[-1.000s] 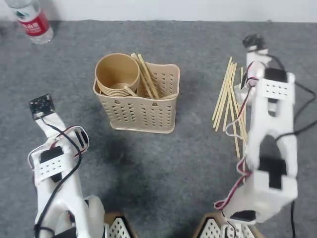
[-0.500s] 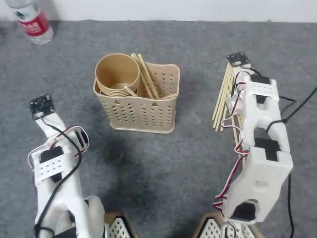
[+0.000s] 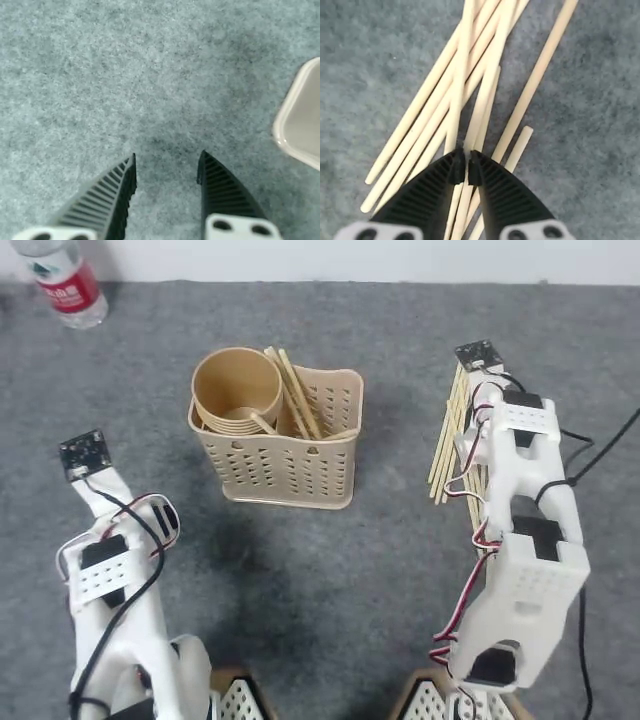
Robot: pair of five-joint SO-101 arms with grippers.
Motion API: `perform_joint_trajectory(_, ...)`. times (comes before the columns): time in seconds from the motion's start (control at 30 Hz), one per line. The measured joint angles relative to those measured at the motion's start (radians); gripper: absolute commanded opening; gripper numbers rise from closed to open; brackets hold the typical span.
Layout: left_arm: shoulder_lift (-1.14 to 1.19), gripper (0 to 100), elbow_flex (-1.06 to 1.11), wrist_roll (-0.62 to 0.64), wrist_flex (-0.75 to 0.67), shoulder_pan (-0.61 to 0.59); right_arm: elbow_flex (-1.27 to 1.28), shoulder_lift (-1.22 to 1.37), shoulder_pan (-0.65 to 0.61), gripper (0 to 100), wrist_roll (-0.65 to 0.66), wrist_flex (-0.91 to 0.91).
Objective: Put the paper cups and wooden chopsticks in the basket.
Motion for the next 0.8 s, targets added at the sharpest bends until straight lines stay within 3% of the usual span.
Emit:
perform_joint_trajectory(0.23, 0.000, 19, 0.000, 0.000, 0.000, 0.000, 0.003, -0.025, 0.002, 2.8, 0.000, 0.031)
perform_joint_trajectory(0.4, 0.000, 19, 0.000, 0.000, 0.000, 0.000, 0.003, -0.023, 0.002, 19.5, 0.000, 0.031)
perform_joint_trajectory(0.6, 0.000, 19, 0.000, 0.000, 0.000, 0.000, 0.003, -0.005, 0.002, 11.6, 0.000, 0.031)
perform_joint_trajectory(0.8, 0.000, 19, 0.000, 0.000, 0.000, 0.000, -0.005, 0.020, 0.006, 8.7, 0.092, 0.025)
